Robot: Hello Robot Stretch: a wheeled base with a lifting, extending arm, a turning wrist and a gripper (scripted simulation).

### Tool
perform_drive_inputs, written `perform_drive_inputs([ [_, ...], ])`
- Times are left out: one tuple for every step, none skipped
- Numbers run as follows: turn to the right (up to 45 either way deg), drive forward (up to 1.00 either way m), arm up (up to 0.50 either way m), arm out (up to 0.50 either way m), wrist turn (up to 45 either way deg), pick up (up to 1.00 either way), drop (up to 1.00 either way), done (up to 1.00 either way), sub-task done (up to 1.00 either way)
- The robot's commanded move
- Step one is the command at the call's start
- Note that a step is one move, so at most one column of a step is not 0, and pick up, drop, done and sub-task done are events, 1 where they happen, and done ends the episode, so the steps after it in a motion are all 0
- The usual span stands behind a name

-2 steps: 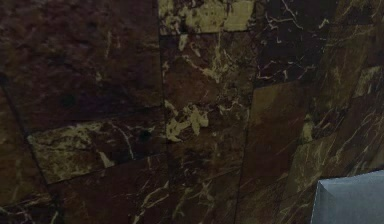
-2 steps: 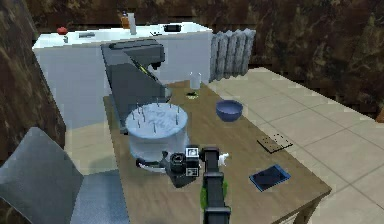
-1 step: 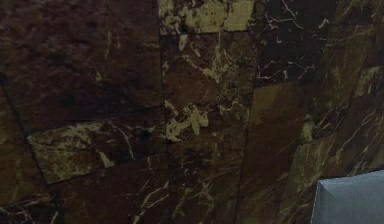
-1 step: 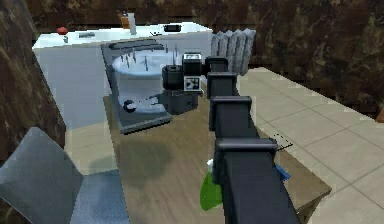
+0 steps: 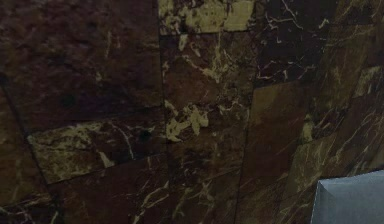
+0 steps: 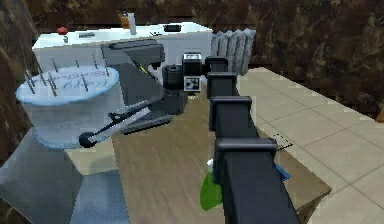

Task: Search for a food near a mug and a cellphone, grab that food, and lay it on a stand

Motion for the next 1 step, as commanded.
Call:
perform_drive_inputs([
  [0.0,0.00,0.00,0.00,-45.0,0.00,0.00,0.00,0.00],
])
